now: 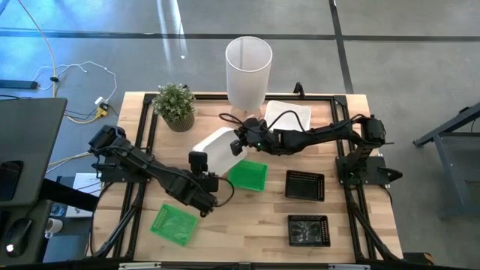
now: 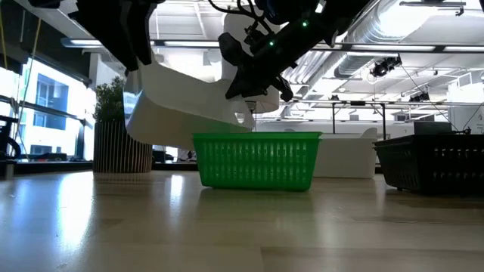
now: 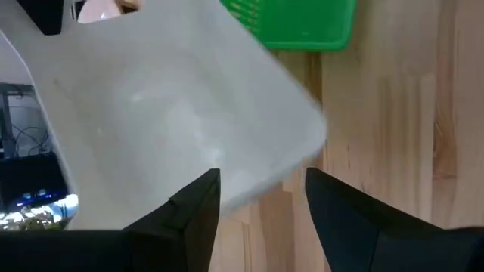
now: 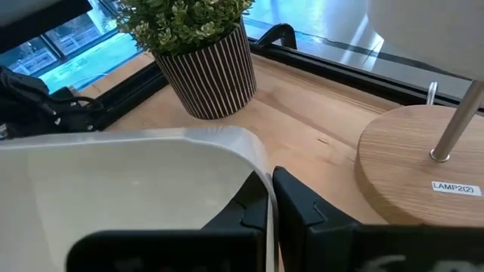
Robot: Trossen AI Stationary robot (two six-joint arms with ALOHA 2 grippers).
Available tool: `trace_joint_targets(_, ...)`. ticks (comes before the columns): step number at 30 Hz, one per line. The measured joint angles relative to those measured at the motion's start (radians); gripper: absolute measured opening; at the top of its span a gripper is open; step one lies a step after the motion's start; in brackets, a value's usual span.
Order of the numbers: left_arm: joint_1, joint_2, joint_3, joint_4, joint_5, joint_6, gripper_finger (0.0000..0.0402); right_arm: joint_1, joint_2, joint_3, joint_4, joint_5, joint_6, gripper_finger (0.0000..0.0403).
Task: Stack baskets by color
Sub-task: Stack the white bin on top of the stacked white bins
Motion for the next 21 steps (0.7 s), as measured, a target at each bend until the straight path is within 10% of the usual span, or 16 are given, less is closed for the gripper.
trace_joint_targets(21,-0.102,-0.146,-0.004,-0.187,-0.009,-0.184,0.0174,0.000,-0.128,0.000,-0.081,-0.088,-0.083,0.0000)
